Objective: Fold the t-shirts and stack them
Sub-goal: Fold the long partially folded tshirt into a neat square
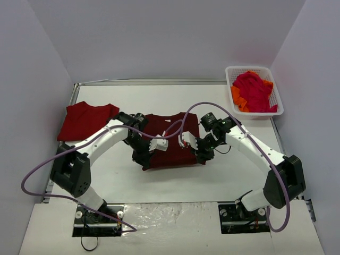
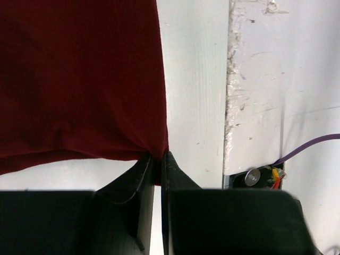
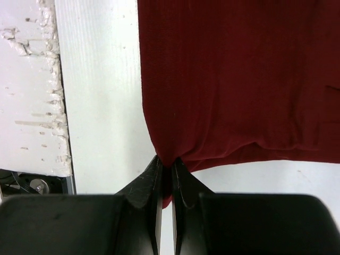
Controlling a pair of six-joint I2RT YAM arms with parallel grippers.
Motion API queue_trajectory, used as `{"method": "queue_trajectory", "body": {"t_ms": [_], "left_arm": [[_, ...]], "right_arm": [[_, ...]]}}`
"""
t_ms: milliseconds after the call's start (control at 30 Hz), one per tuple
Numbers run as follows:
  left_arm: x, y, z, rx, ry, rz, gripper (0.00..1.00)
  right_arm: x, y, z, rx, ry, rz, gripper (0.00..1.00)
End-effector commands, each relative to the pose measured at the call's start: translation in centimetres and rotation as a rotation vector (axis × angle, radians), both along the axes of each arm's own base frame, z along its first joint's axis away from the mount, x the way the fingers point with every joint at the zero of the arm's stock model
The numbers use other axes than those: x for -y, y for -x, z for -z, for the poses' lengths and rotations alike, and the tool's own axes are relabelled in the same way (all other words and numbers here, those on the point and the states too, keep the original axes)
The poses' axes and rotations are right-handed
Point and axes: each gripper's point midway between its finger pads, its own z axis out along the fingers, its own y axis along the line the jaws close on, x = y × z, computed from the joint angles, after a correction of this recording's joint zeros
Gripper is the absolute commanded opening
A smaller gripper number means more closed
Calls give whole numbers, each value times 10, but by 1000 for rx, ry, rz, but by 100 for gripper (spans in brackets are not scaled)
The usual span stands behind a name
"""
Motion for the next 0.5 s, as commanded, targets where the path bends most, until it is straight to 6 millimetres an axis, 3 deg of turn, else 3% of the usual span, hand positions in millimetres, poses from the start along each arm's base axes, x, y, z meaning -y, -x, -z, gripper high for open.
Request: {"method": "queue_trajectory", "body": {"t_ms": [0, 467], "left_arm": [[4, -11, -29, 115, 41, 62, 2], [4, -45, -48, 226, 35, -26, 2]], "right_arm": [[6, -3, -5, -66, 43, 56, 0], [5, -53, -27, -5, 31, 163, 0]]}}
